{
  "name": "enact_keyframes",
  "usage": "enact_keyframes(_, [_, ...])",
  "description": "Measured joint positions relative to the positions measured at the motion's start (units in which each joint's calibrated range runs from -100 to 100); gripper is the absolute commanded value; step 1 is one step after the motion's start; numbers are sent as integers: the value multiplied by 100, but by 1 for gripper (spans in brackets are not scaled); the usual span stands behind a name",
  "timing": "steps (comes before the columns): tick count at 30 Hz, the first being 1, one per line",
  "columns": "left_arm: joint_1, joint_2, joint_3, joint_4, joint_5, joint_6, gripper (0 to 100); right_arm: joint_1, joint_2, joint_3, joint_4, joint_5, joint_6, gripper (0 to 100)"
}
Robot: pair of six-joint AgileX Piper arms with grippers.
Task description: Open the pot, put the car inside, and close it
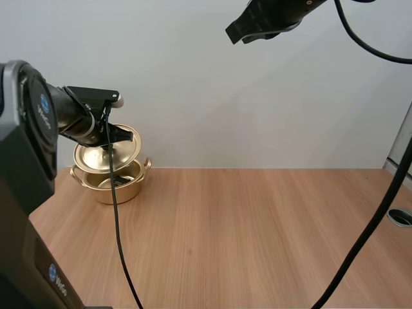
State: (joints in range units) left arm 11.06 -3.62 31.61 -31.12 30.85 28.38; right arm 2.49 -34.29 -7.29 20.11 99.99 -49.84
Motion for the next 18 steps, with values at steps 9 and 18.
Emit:
enact_keyframes(9, [0,194,-21,-568,90,623,0,0,-270,0,-531,0,270,0])
enact_keyframes(18, [0,659,-142,-466,121,623,0,0,-369,0,-581,-21,270,0])
